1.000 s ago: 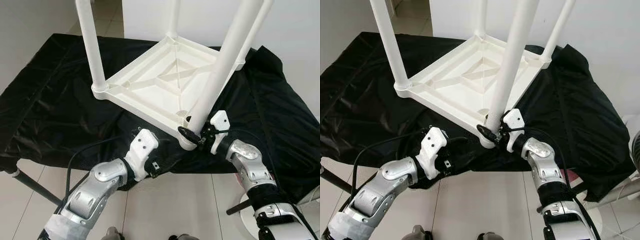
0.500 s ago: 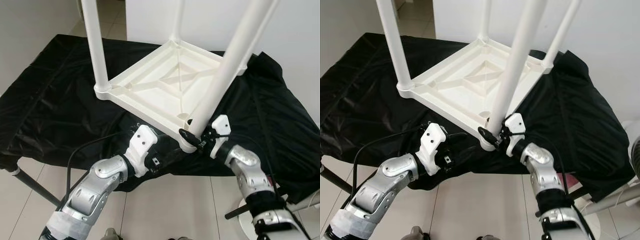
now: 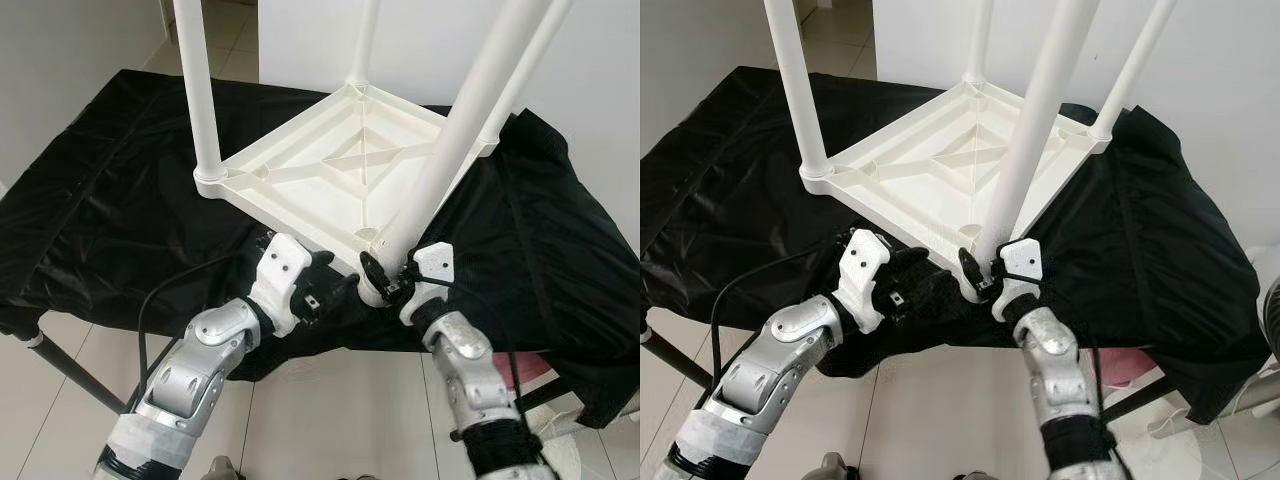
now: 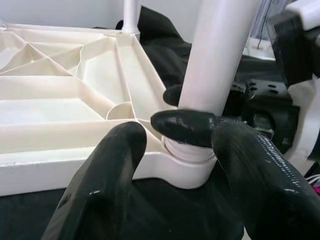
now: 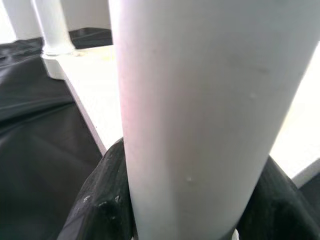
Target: Building children table
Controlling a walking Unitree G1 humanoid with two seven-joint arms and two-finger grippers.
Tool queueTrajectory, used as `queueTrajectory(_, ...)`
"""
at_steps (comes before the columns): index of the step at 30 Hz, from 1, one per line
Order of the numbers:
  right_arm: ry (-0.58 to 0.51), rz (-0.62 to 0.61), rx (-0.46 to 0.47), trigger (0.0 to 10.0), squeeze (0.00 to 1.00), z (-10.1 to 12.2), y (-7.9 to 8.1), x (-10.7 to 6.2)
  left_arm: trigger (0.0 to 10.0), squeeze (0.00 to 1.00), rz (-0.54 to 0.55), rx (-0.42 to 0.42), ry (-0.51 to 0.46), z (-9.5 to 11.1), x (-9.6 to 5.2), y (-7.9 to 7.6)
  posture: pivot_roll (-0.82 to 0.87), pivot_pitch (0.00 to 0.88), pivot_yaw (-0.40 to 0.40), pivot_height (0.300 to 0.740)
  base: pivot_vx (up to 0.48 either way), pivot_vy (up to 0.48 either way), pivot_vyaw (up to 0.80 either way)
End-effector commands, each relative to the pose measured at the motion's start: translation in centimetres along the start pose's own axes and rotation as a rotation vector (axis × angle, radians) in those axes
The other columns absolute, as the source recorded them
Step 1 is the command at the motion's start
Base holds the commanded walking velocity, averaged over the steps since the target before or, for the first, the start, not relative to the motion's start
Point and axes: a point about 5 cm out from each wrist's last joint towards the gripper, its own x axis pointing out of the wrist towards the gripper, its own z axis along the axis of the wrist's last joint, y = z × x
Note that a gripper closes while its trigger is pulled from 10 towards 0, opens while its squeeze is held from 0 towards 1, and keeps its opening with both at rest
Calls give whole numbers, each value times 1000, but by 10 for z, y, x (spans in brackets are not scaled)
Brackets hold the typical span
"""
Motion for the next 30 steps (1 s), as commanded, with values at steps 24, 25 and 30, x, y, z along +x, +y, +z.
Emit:
queueTrajectory(24, 39, -318, 33, 10000, 1000, 2, 16, -9, 10000, 0, 80, 22, -18, 3, 1, 14, 39, 14, -98, 740, 0, 0, 0)
queueTrajectory(25, 30, -321, 15, 10000, 1000, 3, 13, -10, 10000, 0, 81, 23, -18, 3, 2, 14, 39, 8, -104, 740, 0, 0, 0)
queueTrajectory(30, 1, -273, -3, 10000, 1000, 7, 8, -13, 10000, 0, 85, 25, -22, 3, 2, 14, 41, 4, -109, 740, 0, 0, 0)
